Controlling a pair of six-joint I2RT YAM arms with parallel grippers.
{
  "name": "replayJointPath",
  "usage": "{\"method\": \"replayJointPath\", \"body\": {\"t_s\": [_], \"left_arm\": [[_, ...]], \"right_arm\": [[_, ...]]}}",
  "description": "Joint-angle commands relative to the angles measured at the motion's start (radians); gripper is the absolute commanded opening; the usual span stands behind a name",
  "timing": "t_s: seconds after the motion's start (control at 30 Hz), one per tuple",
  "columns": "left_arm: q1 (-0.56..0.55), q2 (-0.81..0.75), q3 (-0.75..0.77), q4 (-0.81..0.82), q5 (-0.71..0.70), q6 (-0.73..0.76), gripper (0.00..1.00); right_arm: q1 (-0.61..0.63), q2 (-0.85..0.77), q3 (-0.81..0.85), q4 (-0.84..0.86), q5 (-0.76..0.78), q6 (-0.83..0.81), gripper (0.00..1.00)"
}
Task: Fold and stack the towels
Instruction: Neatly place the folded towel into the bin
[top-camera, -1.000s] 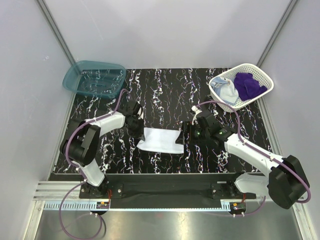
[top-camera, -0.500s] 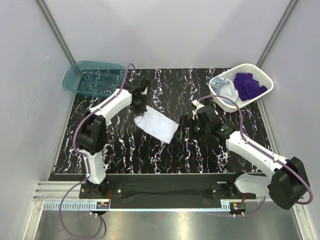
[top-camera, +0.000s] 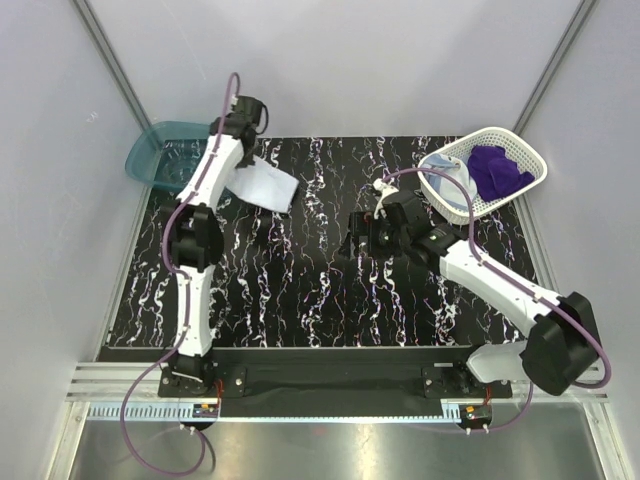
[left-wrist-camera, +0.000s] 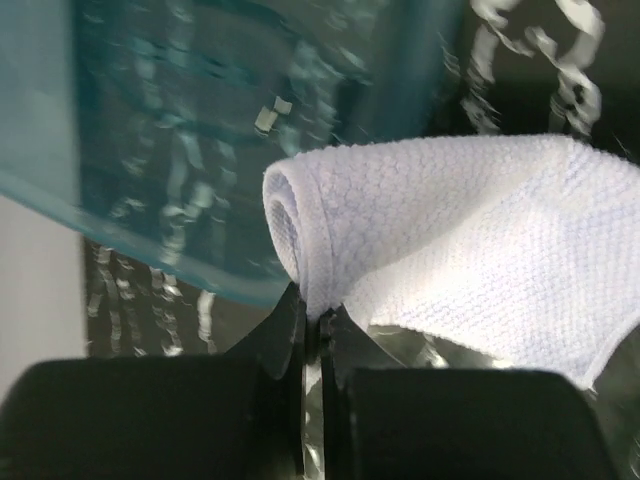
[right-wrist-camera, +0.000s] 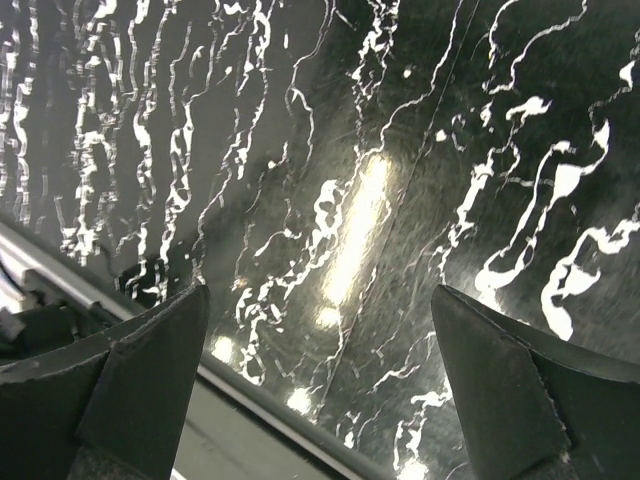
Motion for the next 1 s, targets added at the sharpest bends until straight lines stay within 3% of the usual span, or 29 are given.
{"method": "replayJointPath", "body": {"t_s": [0.0, 0.17, 0.47, 0.97], "left_arm": [[0.071, -0.008, 0.086, 0.084, -0.102, 0.108, 0.00], [0.155, -0.008, 0.076, 0.293, -0.096, 0.216, 0.00], [0.231, 0.027, 0.010, 0.599, -0.033, 0.253, 0.00], [0.350, 0.211, 0.050, 0.700, 0.061, 0.232, 0.00]], "right_arm": [[0.003, 0.042, 0.071, -0.002, 0.041, -0.062, 1.00], [0.004, 0.094, 0.089, 0.001, 0.071, -0.096, 1.00], [0.004, 0.171, 0.101, 0.023, 0.062, -0.114, 1.00], [0.003, 0.193, 0.149, 0.006, 0.064, -0.140, 1.00]]}}
